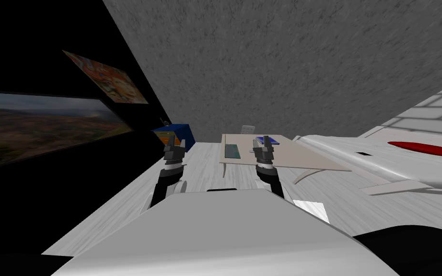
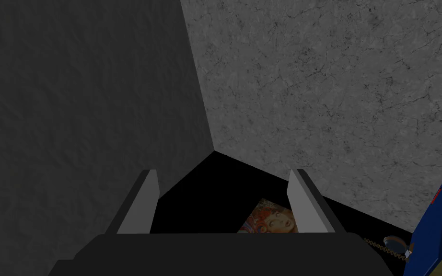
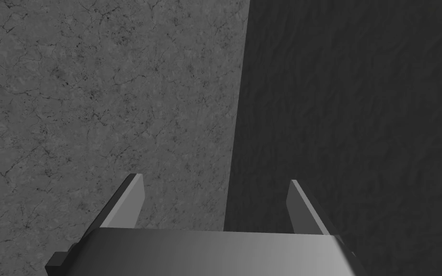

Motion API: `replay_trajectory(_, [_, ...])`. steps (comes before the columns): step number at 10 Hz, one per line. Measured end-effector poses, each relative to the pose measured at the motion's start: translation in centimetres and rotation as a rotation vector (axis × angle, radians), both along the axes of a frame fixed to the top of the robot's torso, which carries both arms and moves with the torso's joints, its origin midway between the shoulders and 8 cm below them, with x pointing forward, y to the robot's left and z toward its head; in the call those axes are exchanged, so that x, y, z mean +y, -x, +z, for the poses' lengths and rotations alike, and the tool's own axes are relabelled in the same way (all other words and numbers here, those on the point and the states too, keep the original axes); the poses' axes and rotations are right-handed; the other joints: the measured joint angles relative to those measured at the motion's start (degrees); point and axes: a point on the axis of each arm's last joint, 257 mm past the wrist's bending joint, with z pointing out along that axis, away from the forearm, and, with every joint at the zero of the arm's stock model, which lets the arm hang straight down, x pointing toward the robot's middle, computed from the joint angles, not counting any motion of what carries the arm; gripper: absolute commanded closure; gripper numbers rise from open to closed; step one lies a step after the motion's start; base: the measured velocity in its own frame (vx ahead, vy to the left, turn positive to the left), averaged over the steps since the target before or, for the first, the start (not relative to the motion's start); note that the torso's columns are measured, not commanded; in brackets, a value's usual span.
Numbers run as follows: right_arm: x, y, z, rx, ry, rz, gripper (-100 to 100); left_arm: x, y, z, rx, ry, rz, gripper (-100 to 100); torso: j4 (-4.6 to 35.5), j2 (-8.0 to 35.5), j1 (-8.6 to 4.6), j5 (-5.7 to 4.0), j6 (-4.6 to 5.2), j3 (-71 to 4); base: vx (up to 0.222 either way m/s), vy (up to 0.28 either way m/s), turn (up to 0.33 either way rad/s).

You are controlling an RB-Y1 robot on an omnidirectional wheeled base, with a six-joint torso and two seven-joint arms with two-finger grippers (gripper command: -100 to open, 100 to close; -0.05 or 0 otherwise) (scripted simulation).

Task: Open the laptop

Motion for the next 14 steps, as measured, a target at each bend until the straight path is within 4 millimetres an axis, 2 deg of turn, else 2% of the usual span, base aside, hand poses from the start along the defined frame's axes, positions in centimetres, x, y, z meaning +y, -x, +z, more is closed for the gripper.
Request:
replay_trajectory(2, [0.0, 0.0, 0.0, 0.0, 0.0, 0.0, 0, 0.0, 0.0, 0.0, 0.0, 0.0, 0.0, 0, 6.0, 6.0, 0.0, 0.0, 0.0, -12.0, 0.0, 0.0, 0.0])
replay_trajectory(9, [0.0, 0.0, 0.0, 0.0, 0.0, 0.0, 0, 0.0, 0.0, 0.0, 0.0, 0.0, 0.0, 0, 35.4, 35.4, 0.0, 0.0, 0.0, -70.7, 0.0, 0.0, 0.0])
replay_trajectory(10, [0.0, 0.0, 0.0, 0.0, 0.0, 0.0, -100, 0.0, 0.0, 0.0, 0.0, 0.0, 0.0, 0, 39.6, 39.6, 0.0, 0.0, 0.0, -79.2, 0.01, 0.011, 0.002])
replay_trajectory(11, [0.2, -0.1, -0.2, 0.008, 0.024, 0.006, -100, 0.0, 0.0, 0.0, 0.0, 0.0, 0.0, 0, 41.5, 41.5, 0.02, 0.01, 0.0, -83.1, 0.01, 0.029, 0.002])
replay_trajectory(14, [0.8, -0.7, -1.2, 0.044, 0.131, 0.013, -100, 0.0, 0.0, 0.0, 0.0, 0.0, 0.0, 0, 42.3, 42.2, 0.1, 0.03, 0.0, -84.6, 0.018, 0.061, 0.003])
